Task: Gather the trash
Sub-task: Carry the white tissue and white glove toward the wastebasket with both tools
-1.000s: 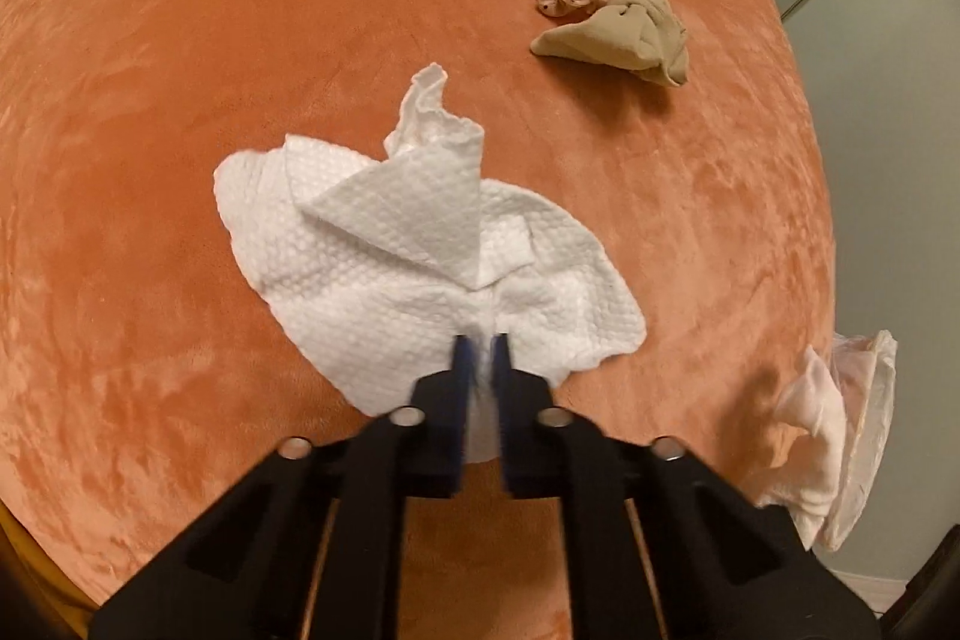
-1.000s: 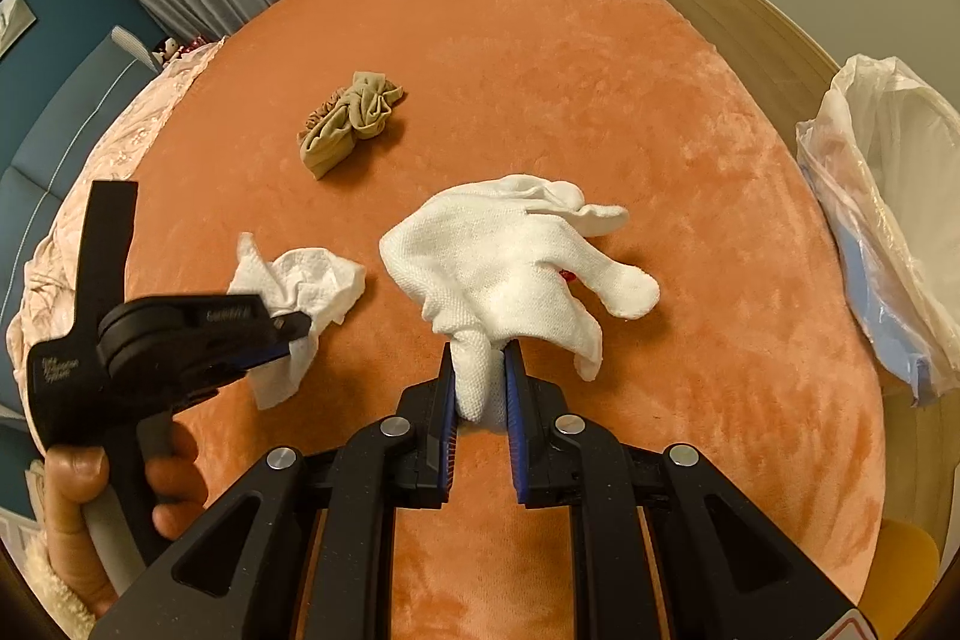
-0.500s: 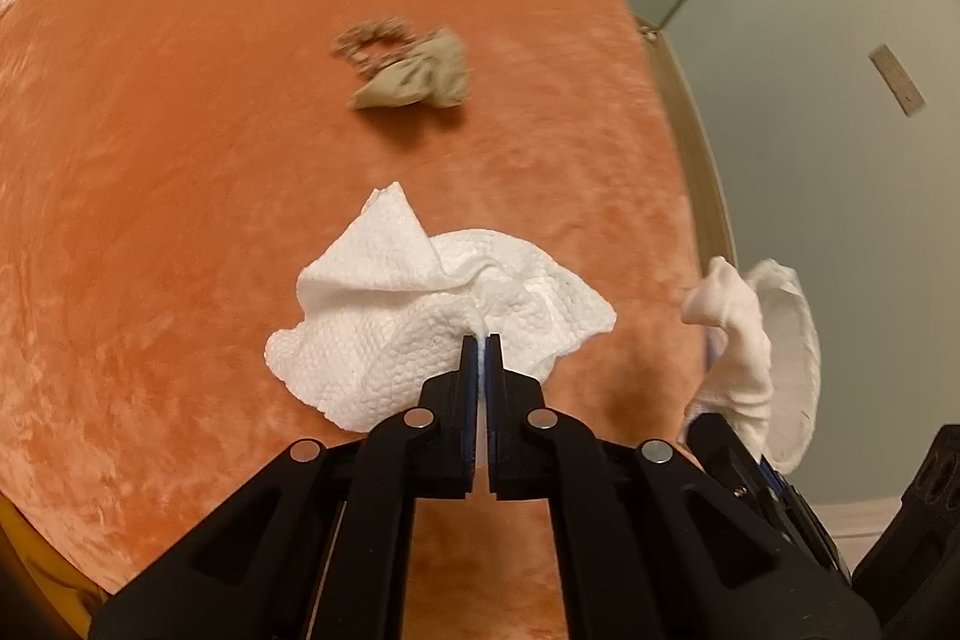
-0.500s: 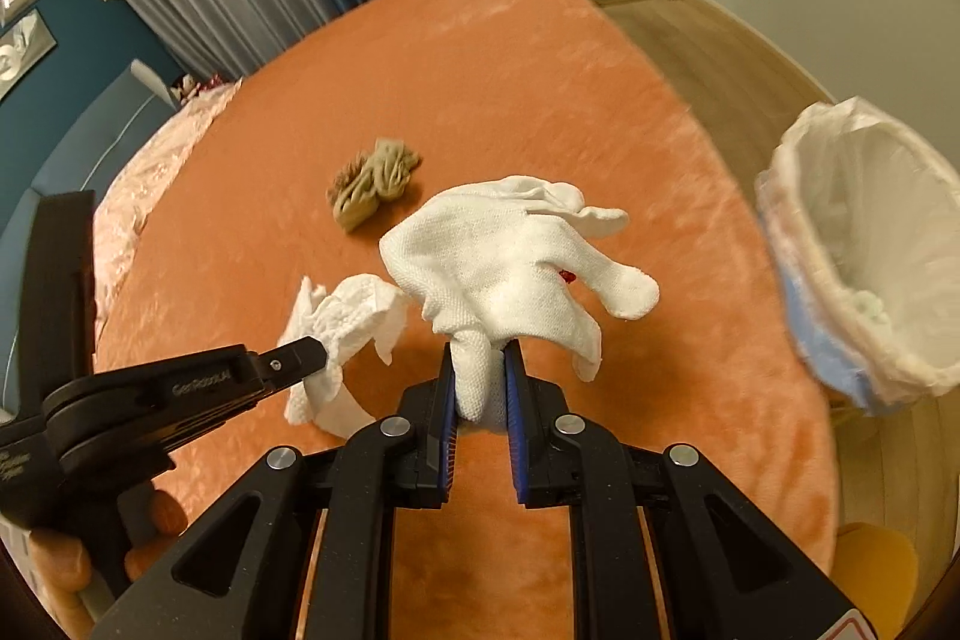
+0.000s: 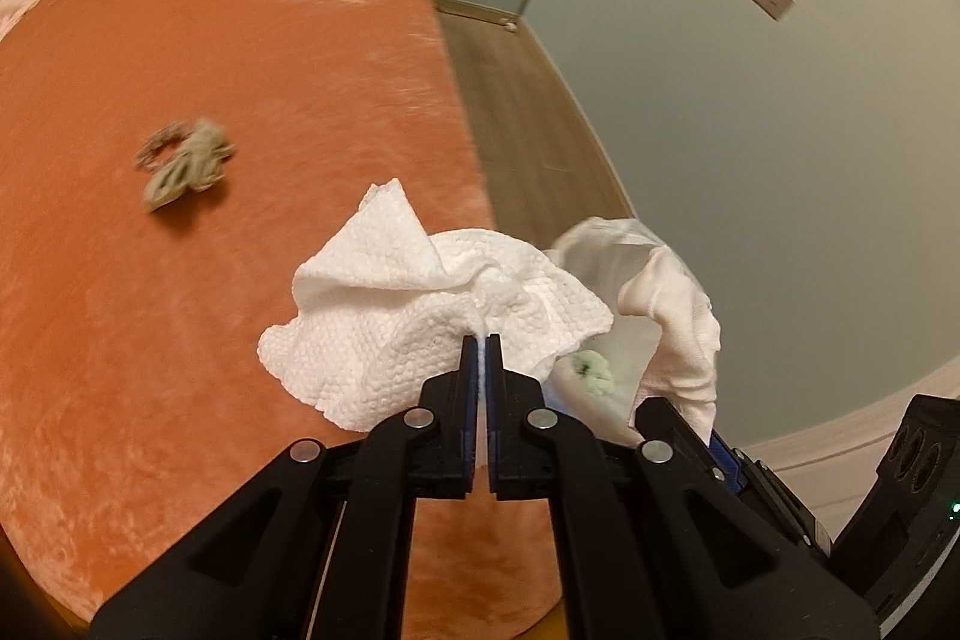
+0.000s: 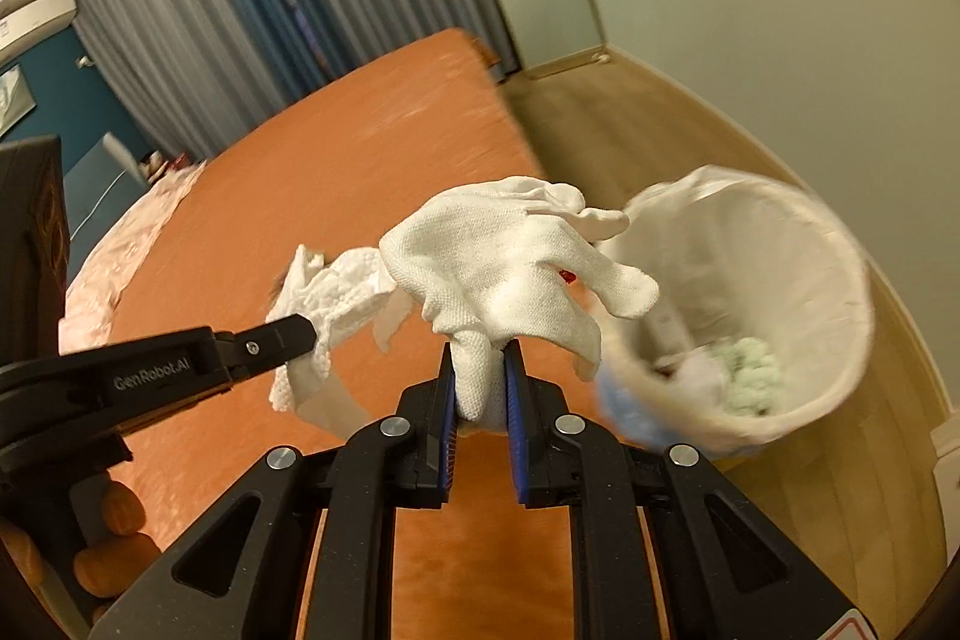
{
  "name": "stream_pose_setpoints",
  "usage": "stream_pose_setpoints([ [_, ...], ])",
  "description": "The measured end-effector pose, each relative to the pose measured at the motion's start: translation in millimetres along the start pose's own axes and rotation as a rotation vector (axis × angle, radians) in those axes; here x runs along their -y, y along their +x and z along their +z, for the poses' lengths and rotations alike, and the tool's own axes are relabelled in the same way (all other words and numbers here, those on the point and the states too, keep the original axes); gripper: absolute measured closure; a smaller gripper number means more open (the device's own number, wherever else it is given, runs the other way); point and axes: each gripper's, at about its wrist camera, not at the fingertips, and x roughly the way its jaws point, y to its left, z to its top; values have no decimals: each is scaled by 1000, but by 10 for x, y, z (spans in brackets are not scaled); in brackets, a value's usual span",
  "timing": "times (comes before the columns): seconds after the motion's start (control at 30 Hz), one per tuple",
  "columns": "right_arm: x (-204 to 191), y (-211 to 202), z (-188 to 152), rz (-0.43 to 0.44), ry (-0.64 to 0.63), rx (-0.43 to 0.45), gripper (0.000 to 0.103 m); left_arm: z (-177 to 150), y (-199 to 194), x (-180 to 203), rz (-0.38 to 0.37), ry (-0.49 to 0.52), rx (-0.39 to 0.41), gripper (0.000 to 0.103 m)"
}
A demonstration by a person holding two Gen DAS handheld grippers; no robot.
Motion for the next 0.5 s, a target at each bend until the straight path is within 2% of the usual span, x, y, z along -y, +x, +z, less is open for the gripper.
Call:
stream_pose_setpoints([
  [0.3,799,-181,175,-90,111,50,90,77,370,916,-118,121,-38,101],
  [0.5,1095,-203,220,-123,153,62,90,124,588,1289,-153,177,-58,101],
])
